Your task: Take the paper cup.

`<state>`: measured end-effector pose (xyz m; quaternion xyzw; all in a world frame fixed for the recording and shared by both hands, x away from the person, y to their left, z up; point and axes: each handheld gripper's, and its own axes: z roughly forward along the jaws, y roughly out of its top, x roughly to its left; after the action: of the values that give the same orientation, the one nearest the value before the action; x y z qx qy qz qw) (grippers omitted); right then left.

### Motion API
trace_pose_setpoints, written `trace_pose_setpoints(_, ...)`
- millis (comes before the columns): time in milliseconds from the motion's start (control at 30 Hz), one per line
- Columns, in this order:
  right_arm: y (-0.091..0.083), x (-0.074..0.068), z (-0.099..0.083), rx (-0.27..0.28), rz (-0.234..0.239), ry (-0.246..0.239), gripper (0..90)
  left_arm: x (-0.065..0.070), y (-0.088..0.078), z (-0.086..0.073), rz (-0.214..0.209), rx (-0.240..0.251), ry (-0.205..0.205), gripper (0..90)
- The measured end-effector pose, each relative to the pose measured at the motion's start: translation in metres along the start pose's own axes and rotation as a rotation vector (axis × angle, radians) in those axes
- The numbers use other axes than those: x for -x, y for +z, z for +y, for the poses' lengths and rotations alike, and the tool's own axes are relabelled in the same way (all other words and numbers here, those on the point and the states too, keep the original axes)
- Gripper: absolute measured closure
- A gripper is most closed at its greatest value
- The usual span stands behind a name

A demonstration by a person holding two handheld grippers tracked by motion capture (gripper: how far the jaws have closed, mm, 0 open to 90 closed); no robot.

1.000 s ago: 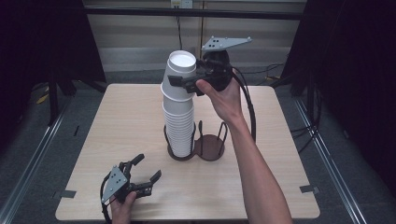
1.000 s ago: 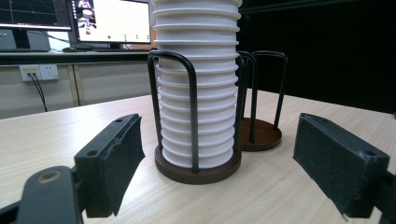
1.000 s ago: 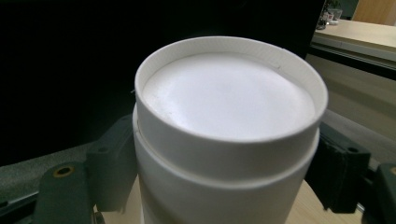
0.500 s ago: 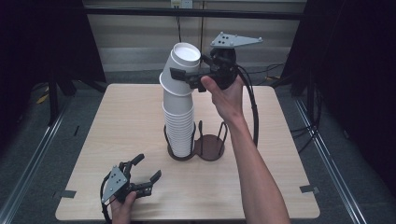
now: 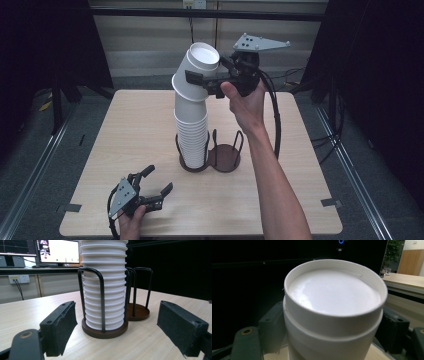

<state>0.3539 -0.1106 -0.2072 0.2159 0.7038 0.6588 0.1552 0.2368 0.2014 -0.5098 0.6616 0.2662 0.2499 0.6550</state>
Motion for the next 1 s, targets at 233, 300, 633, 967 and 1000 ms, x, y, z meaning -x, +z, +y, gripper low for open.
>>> trace_pose_setpoints(233,-0.012,-0.004,0.001,0.04,-0.007,0.004,21.1,0.0,0.0,0.0,-0.001,-0.001,0.005,15.7)
trace_pose_setpoints(300,-0.013,-0.004,0.0,0.041,-0.002,0.005,21.1,-0.001,0.0,0.0,-0.001,-0.004,0.008,15.7)
trace_pose_setpoints(633,-0.038,-0.003,-0.003,0.045,-0.025,0.009,21.1,-0.002,0.002,0.001,-0.01,-0.017,0.002,16.0)
trace_pose_setpoints(967,-0.066,-0.003,-0.017,0.049,-0.058,0.013,21.1,-0.004,0.004,0.003,-0.013,-0.055,-0.024,16.0)
trace_pose_setpoints(1000,-0.069,-0.003,-0.019,0.05,-0.057,0.016,21.1,-0.003,0.004,0.003,-0.01,-0.06,-0.034,15.9)
